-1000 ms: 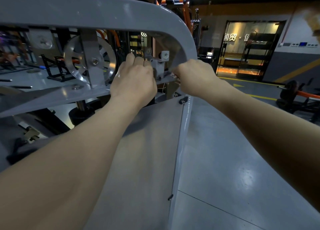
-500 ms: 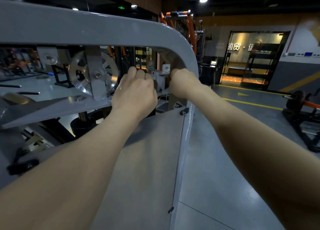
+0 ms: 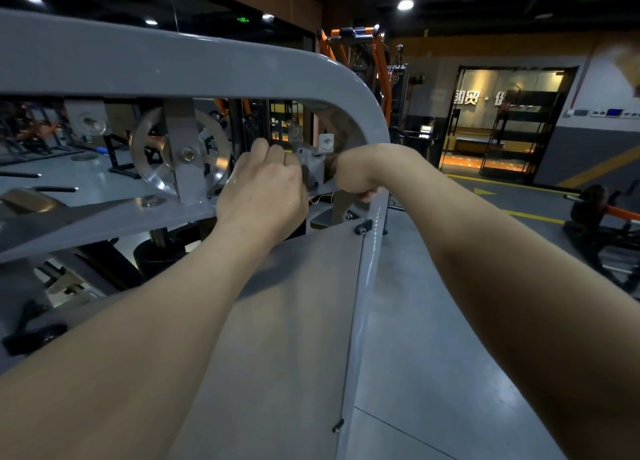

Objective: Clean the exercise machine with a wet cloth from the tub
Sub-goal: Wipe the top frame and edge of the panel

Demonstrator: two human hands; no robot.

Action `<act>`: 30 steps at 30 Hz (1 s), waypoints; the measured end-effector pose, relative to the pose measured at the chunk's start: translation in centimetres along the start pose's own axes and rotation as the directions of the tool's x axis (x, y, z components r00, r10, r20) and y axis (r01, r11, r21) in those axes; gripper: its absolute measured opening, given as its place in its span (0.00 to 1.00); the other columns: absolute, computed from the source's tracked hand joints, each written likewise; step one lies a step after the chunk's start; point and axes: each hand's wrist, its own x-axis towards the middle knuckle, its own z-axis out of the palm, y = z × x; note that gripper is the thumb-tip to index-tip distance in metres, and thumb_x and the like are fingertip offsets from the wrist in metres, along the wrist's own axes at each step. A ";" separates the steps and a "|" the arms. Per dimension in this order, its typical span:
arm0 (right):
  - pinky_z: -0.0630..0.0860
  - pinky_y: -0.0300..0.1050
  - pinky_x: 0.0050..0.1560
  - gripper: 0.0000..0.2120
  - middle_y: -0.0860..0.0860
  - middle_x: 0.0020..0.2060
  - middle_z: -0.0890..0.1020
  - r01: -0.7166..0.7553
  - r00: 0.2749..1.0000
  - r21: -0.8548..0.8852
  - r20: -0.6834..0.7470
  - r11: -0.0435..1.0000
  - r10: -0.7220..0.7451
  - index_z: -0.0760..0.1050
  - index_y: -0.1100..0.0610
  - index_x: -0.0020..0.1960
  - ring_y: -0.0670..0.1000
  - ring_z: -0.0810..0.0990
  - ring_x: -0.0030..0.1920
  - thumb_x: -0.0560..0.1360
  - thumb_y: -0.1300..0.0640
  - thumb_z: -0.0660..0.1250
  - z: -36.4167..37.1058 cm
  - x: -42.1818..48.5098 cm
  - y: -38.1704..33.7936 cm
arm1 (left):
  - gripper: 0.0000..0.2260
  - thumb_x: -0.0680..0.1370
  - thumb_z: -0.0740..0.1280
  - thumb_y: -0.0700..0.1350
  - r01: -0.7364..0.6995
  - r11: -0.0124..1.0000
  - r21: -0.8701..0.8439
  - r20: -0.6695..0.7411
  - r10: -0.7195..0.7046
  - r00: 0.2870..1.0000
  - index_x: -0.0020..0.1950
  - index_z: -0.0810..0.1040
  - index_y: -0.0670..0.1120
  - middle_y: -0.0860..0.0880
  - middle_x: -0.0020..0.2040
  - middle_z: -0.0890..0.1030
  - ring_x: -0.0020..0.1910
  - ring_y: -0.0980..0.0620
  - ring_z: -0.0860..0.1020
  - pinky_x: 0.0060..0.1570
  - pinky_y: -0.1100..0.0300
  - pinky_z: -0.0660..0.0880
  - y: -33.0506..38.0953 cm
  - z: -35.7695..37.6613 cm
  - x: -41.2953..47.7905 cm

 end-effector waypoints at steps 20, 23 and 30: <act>0.68 0.43 0.35 0.09 0.54 0.39 0.75 -0.023 0.991 -0.089 -0.135 0.996 0.011 0.77 0.60 0.49 0.52 0.73 0.36 0.80 0.61 0.58 0.4 -1.4 -0.7 | 0.14 0.80 0.57 0.43 0.043 0.999 -0.032 0.047 -0.042 0.998 0.57 0.77 0.37 0.38 0.56 0.78 0.60 0.40 0.69 0.56 0.49 0.68 0.1 -0.2 -0.1; 0.75 0.44 0.40 0.17 0.55 0.48 0.79 0.023 0.989 -0.076 -0.146 0.997 -0.034 0.74 0.58 0.67 0.53 0.77 0.44 0.79 0.61 0.60 0.8 -2.2 -0.1 | 0.20 0.79 0.51 0.46 0.038 0.999 -0.015 0.093 -0.037 0.995 0.57 0.77 0.37 0.38 0.57 0.78 0.60 0.39 0.70 0.58 0.48 0.69 0.3 -0.9 -0.1; 0.76 0.49 0.45 0.31 0.53 0.55 0.78 0.127 0.903 -0.087 -0.402 0.988 -0.152 0.68 0.40 0.76 0.58 0.76 0.49 0.78 0.65 0.62 3.3 -4.8 2.1 | 0.21 0.80 0.50 0.49 0.048 0.994 -0.101 0.135 -0.034 0.990 0.60 0.75 0.37 0.39 0.60 0.76 0.63 0.41 0.67 0.60 0.47 0.68 0.5 -2.1 -0.6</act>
